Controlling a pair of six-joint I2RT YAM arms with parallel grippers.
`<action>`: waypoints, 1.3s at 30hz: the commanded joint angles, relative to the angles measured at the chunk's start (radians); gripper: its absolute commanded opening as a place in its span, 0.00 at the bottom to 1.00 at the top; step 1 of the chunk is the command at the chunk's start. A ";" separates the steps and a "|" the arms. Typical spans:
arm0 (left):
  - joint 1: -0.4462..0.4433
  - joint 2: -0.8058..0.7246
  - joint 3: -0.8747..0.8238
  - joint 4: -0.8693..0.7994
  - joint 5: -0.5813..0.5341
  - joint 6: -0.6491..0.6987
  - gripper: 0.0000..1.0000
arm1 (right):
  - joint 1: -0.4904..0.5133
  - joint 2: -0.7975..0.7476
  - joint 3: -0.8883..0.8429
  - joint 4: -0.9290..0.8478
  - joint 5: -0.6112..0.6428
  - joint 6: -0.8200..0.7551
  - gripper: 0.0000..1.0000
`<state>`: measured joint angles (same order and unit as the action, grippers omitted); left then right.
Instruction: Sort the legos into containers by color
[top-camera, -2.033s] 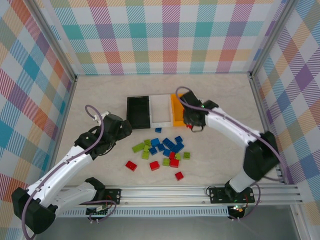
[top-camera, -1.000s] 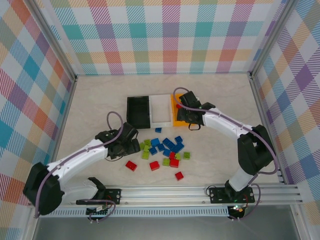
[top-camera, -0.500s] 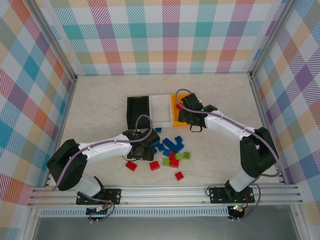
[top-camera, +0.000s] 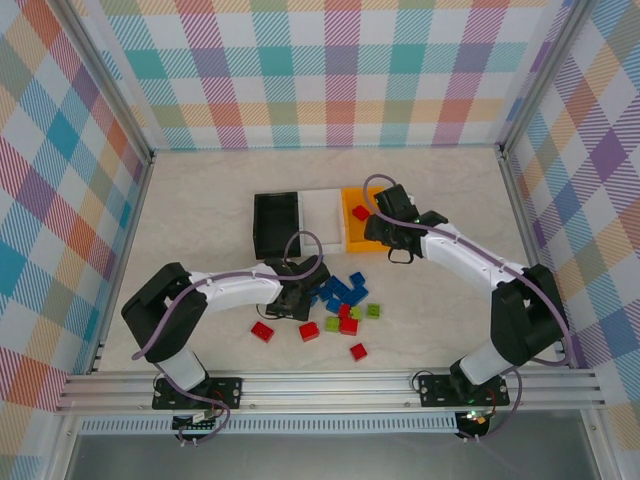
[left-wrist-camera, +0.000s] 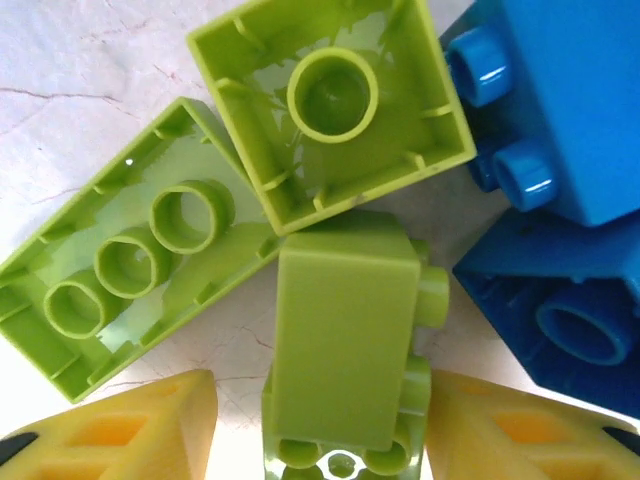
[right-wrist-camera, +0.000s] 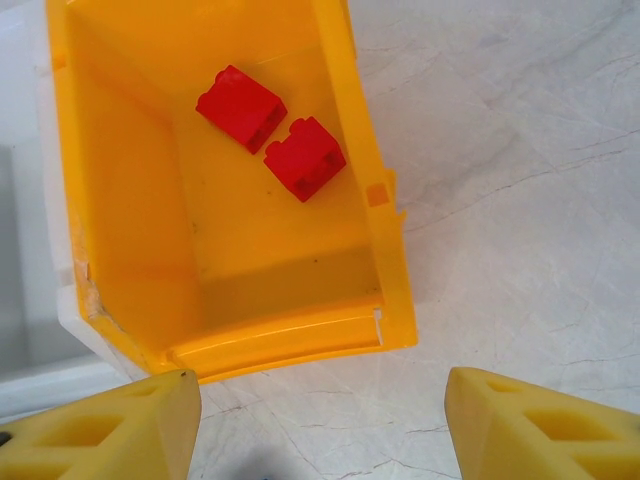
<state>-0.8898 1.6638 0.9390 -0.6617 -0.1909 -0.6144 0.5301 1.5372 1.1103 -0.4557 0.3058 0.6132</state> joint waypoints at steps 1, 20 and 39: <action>-0.006 0.027 -0.002 0.005 -0.027 0.008 0.47 | -0.004 -0.025 -0.007 0.010 0.001 0.011 0.66; 0.236 -0.209 0.222 -0.074 -0.126 0.056 0.29 | -0.004 -0.042 -0.043 0.014 -0.034 0.031 0.66; 0.450 0.433 0.861 -0.146 -0.163 0.154 0.47 | 0.013 -0.108 -0.130 -0.025 -0.208 -0.005 0.69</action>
<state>-0.4458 2.0804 1.7412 -0.7483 -0.3351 -0.4862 0.5312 1.4666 1.0046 -0.4652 0.1692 0.6239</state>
